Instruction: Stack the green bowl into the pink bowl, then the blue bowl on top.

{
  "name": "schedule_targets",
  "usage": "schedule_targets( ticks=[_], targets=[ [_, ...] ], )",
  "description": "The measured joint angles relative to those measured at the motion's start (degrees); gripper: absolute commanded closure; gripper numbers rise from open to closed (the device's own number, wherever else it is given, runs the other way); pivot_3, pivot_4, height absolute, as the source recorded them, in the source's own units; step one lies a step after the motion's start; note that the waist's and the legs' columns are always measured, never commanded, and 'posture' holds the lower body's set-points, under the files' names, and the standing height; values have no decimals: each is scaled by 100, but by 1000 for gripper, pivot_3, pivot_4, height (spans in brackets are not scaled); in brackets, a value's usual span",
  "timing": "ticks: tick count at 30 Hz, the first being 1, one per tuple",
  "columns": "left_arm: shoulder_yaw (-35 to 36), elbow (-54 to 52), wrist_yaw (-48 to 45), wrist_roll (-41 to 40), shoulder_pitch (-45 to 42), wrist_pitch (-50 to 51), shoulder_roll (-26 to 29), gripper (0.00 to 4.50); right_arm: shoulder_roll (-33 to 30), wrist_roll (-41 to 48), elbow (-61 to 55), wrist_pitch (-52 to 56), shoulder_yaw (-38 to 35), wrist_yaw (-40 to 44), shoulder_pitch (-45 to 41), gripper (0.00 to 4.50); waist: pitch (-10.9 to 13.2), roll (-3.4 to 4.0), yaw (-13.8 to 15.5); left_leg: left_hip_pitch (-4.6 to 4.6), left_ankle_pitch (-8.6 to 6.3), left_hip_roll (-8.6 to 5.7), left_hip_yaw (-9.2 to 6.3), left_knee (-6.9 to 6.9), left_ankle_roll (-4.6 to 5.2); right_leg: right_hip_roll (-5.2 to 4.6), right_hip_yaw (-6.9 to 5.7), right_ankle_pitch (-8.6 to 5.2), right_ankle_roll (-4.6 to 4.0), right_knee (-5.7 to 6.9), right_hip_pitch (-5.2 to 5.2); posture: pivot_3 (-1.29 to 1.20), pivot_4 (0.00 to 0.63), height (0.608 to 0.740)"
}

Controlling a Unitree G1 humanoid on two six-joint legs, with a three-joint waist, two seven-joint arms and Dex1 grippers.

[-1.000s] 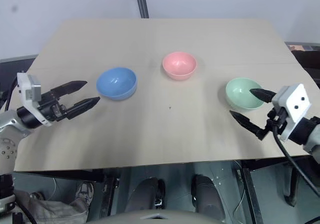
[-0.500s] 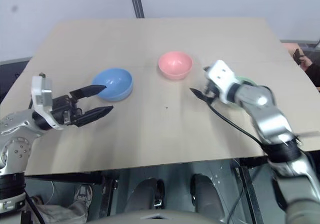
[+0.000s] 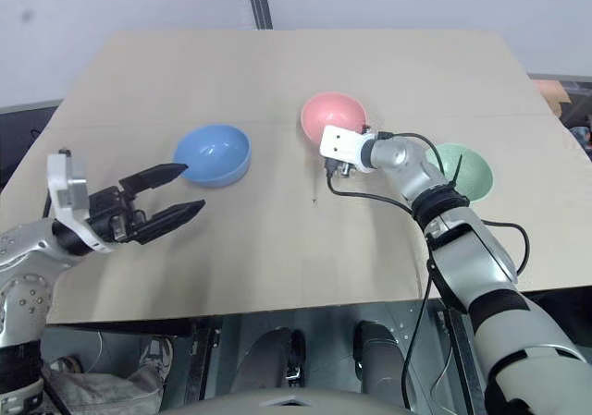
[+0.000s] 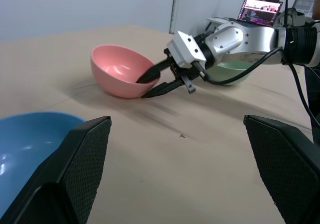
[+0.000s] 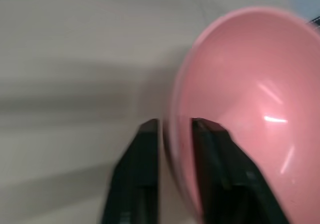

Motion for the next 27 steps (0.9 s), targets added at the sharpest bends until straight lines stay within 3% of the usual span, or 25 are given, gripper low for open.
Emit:
schedule_targets(
  ticks=[5,8,11,15,19,20,22,24,27],
  targets=[
    [27,-76,-9,-24,61,20,0,0,30,-165,36,-255,-17,-28,-114,4488,1,2,-12,17,1,1,3,0,-2,10,6,0,-2,13,6,0,150,740],
    [27,-75,-14,-29,33,15,-9,0,-30,-31,-566,-176,-173,277,-19,4488,3,5,-8,18,1,4,2,0,-2,11,7,0,-2,16,6,0,150,740],
    [67,-64,-16,-195,-90,-11,-144,0,-280,442,-2207,388,-406,946,506,4488,2,4,28,17,1,21,-3,0,-2,10,3,0,-2,15,9,0,150,740],
    [112,125,-150,-464,-322,-49,-287,0,-1141,1026,-5425,2146,-372,2117,2095,4488,0,2,113,9,0,11,-3,1,-1,-2,-3,1,1,0,14,0,150,740],
    [76,363,-243,-465,-461,-73,-319,0,-1514,1076,-6716,3342,-133,2528,2672,4488,1,2,33,18,-13,-3,9,4,23,0,2,-3,1,0,15,0,150,740],
    [59,407,-254,-460,-506,-83,-342,0,-1548,1039,-6876,3514,-48,2566,2722,3951,0,2,22,25,-13,-1,9,4,22,7,2,-8,-7,1,17,0,150,740],
    [-28,475,-277,-443,-597,-107,-365,0,-1536,891,-6881,3627,116,2526,2750,3399,-1,0,25,39,-6,3,3,4,12,16,-1,-20,-9,14,24,0,150,740],
    [-103,526,-308,-414,-634,-125,-387,0,-1503,750,-6751,3675,203,2416,2752,2284,-1,0,31,40,0,4,5,4,3,20,-2,-25,-5,23,23,0,150,740],
    [-142,587,-340,-367,-669,-144,-401,0,-1464,729,-6773,3866,193,2305,2759,1273,-1,0,33,36,0,4,1,4,1,20,0,-14,-19,25,19,0,150,740]
  ],
)
